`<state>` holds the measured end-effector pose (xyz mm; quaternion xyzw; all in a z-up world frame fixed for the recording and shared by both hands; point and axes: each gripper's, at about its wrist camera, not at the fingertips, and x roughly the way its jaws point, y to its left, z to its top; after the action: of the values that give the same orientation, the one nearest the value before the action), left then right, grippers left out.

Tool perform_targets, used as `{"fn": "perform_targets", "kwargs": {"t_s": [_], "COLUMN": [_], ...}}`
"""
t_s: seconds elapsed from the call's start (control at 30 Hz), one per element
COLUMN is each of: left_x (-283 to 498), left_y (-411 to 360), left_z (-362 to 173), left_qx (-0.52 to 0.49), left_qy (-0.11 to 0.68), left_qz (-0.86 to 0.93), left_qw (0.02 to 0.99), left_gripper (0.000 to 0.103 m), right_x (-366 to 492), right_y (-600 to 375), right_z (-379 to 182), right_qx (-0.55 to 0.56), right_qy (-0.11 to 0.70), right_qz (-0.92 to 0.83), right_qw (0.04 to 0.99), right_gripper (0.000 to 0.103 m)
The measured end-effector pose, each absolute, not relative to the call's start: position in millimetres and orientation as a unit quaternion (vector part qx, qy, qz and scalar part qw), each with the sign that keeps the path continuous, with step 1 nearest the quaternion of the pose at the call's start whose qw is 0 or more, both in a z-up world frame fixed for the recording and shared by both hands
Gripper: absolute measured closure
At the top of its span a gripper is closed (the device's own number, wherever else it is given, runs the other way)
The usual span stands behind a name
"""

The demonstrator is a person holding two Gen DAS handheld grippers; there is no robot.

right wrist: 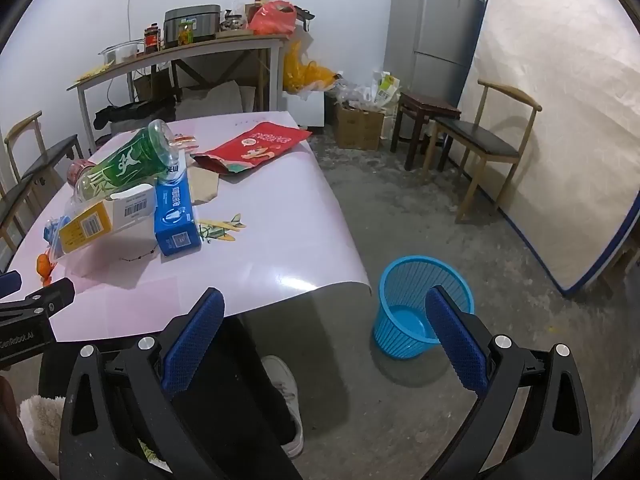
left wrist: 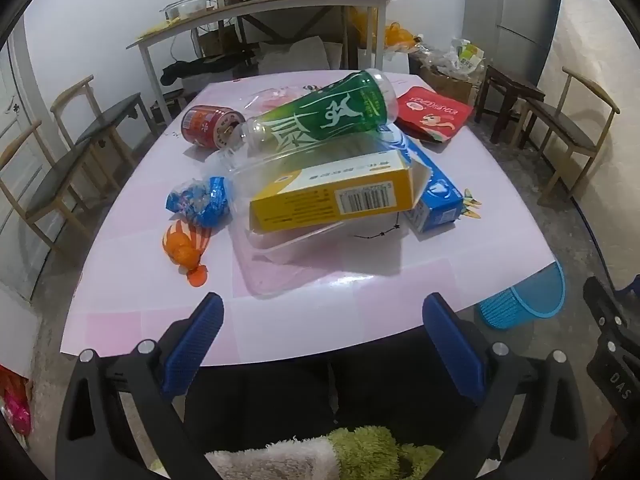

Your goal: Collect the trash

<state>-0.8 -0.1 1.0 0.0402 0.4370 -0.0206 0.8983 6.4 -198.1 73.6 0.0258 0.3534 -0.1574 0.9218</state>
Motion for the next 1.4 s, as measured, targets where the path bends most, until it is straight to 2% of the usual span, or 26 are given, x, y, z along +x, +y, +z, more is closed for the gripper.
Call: {"fn": "perform_targets", "kwargs": {"t_s": [1.4], "left_x": [-3.0], "left_y": [-2.9], "left_z": [3.5], "left_qx": [0.036], "left_qy": [0.438], "left_qz": [-0.037], "left_qw": [0.897], "left_gripper": [0.006], "right_x": [6.5], "right_y": [-193.1], "right_z": [76.6], "right_qx": [0.021], "right_qy": [0.353], "right_qz": [-0.161], "right_qw": [0.922], "right_gripper": [0.007]}}
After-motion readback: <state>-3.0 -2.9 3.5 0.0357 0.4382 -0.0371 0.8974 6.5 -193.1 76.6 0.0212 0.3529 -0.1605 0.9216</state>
